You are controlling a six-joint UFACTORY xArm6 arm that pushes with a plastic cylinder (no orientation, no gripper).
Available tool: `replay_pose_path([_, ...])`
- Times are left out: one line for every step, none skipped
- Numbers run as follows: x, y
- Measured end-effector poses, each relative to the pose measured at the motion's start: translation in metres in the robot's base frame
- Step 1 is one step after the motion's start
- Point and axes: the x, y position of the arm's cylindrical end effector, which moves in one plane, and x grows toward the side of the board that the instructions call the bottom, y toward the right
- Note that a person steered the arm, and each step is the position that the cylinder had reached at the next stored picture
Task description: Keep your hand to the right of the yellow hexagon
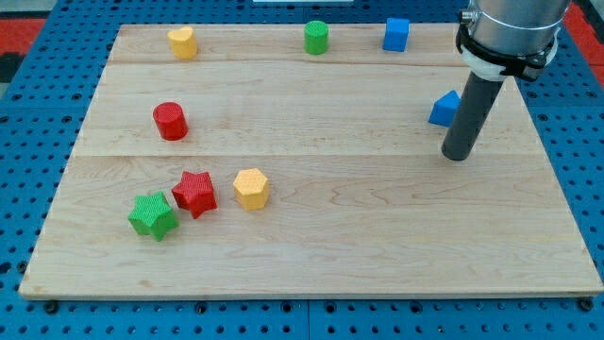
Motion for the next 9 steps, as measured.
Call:
replay_pose_path([0.000,0.000])
replay_pose_path([0.000,0.000])
replay_pose_path([0.001,0.000])
replay_pose_path([0.002,-0.007])
replay_pose_path([0.003,-0.031])
replay_pose_path([0.003,-0.050])
replay_pose_path([0.004,-0.096])
replay_pose_path([0.020,-0.152])
replay_pose_path([0.048,-0.187])
